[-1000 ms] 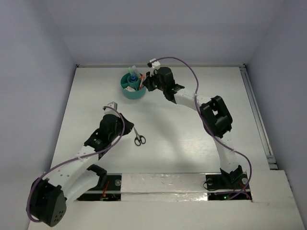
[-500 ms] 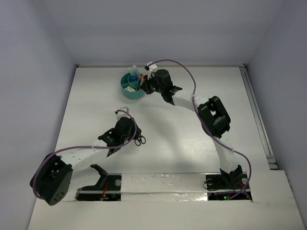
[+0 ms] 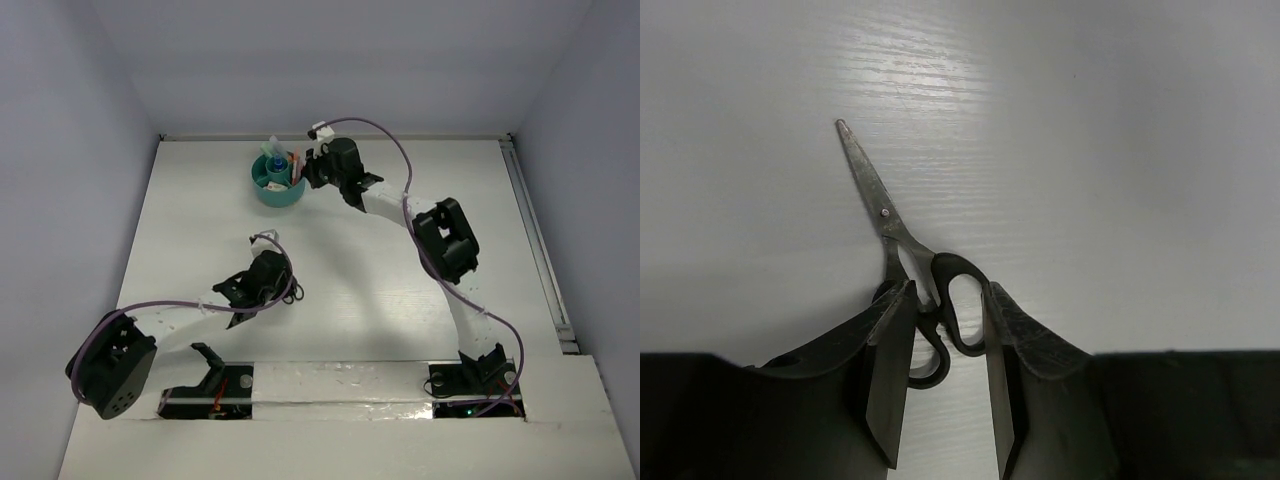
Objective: Sort the stationery into containers
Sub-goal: Pick up the scissors from the center of the board.
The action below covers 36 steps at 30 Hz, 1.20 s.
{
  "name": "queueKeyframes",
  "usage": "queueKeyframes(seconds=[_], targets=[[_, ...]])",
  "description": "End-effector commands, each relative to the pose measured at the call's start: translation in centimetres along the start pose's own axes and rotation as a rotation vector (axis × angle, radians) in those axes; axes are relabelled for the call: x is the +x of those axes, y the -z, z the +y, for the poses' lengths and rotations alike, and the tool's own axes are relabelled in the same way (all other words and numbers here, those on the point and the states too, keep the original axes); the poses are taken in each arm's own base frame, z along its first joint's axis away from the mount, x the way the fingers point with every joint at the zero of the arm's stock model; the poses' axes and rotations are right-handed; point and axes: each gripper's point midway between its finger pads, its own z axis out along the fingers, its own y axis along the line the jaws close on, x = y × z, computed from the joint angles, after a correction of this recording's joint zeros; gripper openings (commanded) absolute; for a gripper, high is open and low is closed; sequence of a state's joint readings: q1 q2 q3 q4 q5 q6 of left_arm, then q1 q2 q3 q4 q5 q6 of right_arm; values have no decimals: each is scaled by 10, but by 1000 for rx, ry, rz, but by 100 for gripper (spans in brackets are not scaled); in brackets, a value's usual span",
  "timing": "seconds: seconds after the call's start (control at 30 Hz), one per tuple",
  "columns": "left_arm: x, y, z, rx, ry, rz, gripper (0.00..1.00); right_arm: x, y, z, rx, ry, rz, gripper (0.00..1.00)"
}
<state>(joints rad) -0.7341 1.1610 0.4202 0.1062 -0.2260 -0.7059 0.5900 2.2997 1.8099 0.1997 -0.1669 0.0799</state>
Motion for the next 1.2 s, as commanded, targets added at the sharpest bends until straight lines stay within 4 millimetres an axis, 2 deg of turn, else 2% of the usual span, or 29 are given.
queueKeyframes(seconds=[0.0,0.13,0.17,0.2,0.27,0.37,0.4,0.5,0.6,0.67,0.73,0.87,0.97,1.0,1.17], targets=[[-18,7,-8,11,-25,-51,29,-32,6,-7,21,43,-49,0],[-21,10,-9,-7,-64,-46,26,-56,26,6,-19,31,-105,1],[-17,11,-7,-19,-80,-32,26,-65,36,10,-27,25,-125,3],[-19,11,-7,-27,-83,-34,25,-66,41,13,-37,21,-129,3],[-9,12,-5,-45,-114,-4,23,-71,51,18,-47,0,-145,4],[-4,15,-6,-72,-133,-3,14,-68,67,25,-70,-40,-155,4],[-4,16,-7,-73,-135,-4,12,-59,73,27,-76,-51,-140,4],[-3,22,-5,-119,-138,-20,11,-52,81,32,-95,-81,-136,4],[-3,28,16,-204,-69,-80,11,-43,91,33,-90,-111,-125,4],[-4,31,16,-176,-12,-108,15,-34,98,36,-98,-133,-111,4],[-1,30,24,-176,51,-100,18,-29,103,43,-130,-163,-95,4],[5,28,34,-181,87,-79,26,-15,111,49,-157,-212,-66,4],[8,27,30,-156,75,-55,32,-4,121,52,-162,-251,-59,5],[10,26,27,-143,67,-40,32,5,125,53,-161,-263,-46,5],[13,22,23,-149,29,-3,28,16,130,57,-184,-286,-29,7]])
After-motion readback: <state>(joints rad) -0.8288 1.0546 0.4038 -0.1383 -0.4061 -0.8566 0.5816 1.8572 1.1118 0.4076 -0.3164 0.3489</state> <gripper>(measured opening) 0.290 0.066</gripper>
